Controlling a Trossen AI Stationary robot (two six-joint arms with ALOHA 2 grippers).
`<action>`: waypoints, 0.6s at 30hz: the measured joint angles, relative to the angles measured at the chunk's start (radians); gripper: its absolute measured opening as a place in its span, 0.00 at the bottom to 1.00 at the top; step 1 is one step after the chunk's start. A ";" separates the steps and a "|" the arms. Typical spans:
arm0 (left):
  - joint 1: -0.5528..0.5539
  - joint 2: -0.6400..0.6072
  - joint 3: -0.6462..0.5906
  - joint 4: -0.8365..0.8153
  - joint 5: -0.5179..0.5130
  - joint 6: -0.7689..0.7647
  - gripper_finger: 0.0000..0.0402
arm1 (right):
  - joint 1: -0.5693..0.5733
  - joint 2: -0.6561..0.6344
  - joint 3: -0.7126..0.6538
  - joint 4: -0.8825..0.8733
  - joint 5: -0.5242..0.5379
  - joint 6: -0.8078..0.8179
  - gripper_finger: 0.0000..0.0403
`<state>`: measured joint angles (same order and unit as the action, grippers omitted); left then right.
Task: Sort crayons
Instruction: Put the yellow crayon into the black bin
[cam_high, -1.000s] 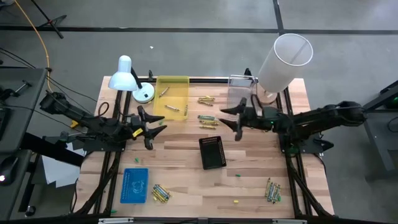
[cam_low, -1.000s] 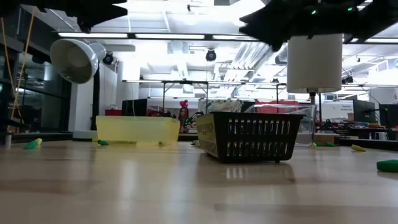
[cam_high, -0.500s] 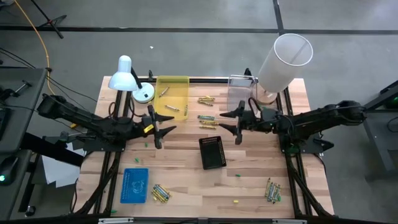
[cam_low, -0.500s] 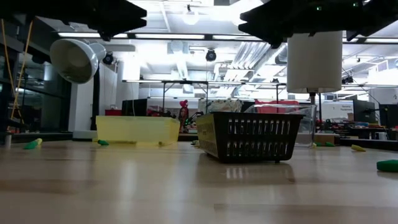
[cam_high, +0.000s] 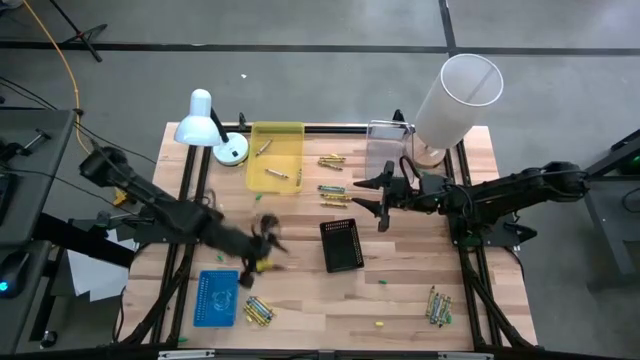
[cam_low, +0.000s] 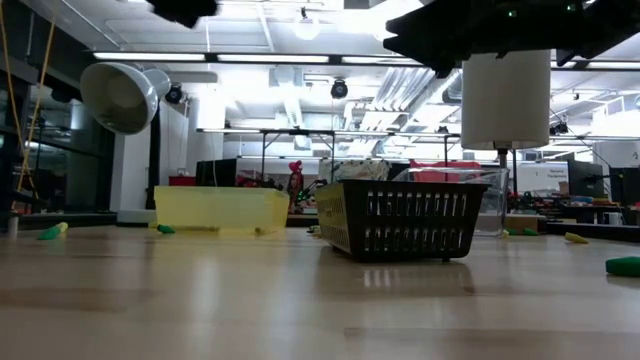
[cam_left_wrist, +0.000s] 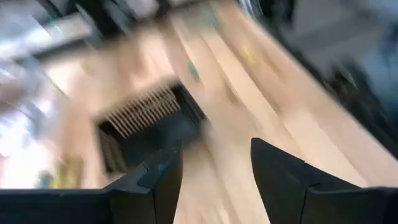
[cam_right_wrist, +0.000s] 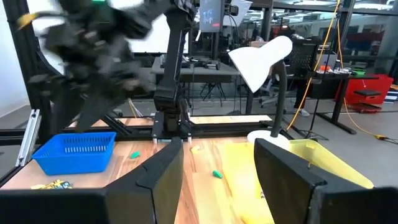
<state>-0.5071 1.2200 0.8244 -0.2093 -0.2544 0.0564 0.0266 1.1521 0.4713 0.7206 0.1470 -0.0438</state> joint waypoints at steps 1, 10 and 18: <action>-0.032 0.042 0.055 -0.094 -0.013 -0.024 0.43 | 0.000 0.000 0.000 -0.001 0.000 0.002 0.47; -0.199 0.390 0.372 -0.496 -0.062 -0.045 0.43 | 0.000 0.000 0.000 -0.003 0.000 0.045 0.47; -0.206 0.562 0.391 -0.499 0.107 -0.127 0.43 | 0.000 0.000 0.000 -0.002 0.000 0.044 0.47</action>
<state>-0.7126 1.7824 1.2152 -0.7080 -0.1476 -0.0704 0.0265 1.1522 0.4717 0.7185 0.1471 0.0000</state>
